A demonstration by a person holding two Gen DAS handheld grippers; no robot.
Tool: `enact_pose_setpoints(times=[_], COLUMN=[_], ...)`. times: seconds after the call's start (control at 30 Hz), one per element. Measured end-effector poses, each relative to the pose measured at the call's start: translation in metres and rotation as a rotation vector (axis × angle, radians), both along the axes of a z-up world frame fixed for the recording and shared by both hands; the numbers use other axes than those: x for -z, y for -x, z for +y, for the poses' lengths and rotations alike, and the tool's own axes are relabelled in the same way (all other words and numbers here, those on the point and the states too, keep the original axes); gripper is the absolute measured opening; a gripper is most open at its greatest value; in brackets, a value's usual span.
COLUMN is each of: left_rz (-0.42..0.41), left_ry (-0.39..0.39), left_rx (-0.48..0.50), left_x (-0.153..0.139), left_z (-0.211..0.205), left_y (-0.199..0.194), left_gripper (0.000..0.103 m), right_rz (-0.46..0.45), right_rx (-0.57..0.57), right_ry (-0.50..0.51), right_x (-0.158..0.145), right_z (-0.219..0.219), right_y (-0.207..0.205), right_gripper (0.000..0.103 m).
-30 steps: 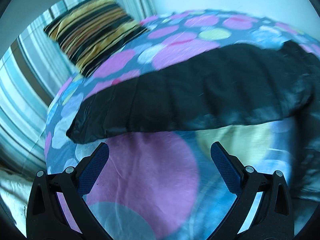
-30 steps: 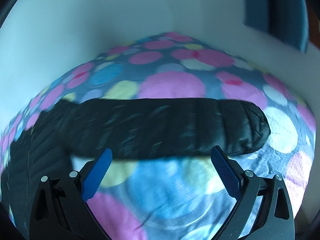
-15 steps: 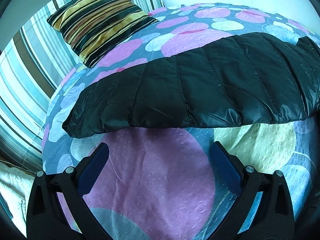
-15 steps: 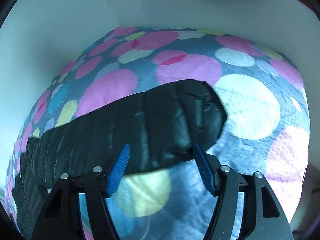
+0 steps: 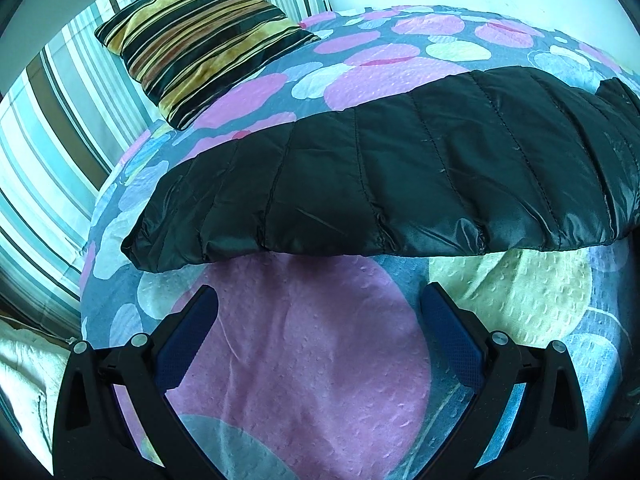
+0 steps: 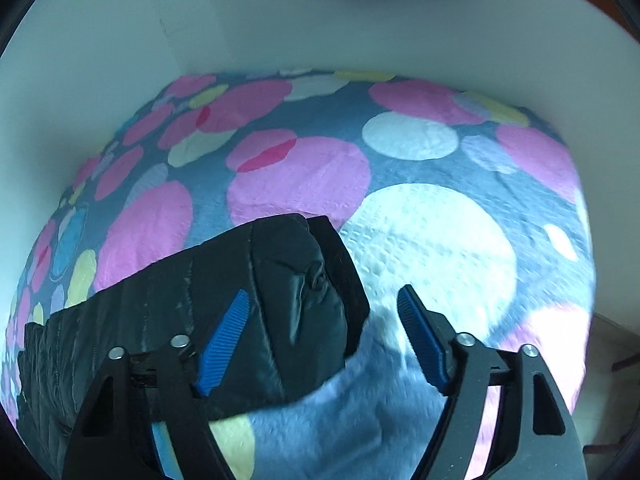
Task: Fold large clothes
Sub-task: 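Close the right tool on the sleeve cuff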
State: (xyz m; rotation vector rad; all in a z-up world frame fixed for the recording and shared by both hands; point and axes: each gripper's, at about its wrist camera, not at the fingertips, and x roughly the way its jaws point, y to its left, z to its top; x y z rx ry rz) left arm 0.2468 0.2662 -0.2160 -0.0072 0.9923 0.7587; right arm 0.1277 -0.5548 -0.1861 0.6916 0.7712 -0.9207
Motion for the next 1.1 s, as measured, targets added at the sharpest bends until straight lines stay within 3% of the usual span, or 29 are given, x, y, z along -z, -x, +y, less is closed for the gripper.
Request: enact_pose_setpoints(times=[0.13, 0.2, 0.3, 0.4, 0.57, 0.8, 1.1], left_rz=[-0.001, -0.002, -0.003, -0.008, -0.014, -0.028, -0.052], left_ry=[-0.001, 0.002, 0.004, 0.012, 0.026, 0.055, 0.111], left_rx=[-0.001, -0.001, -0.002, -0.003, -0.006, -0.011, -0.020], left_x=[0.001, 0.001, 0.001, 0.001, 0.000, 0.001, 0.002], left_z=[0.000, 0.000, 0.000, 0.000, 0.003, 0.007, 0.013], left_y=[0.000, 0.001, 0.000, 0.001, 0.003, 0.005, 0.008], left_gripper=[0.101, 0.101, 0.101, 0.101, 0.101, 0.101, 0.101], right_rz=[0.041, 0.033, 0.048, 0.069, -0.025, -0.149, -0.141], right_rx=[-0.052, -0.083, -0.130, -0.156, -0.226, -0.494, -0.846], right_ry=[-0.011, -0.011, 0.006, 0.078, 0.141, 0.217, 0.226], right_x=[0.014, 0.015, 0.010, -0.004, -0.042, -0.103, -0.100], right_z=[-0.009, -0.005, 0.008, 0.027, 0.066, 0.171, 0.342], right_y=[-0.010, -0.012, -0.026, -0.037, -0.052, -0.117, -0.211], right_gripper=[0.079, 0.041, 0.024, 0.021, 0.021, 0.020, 0.020])
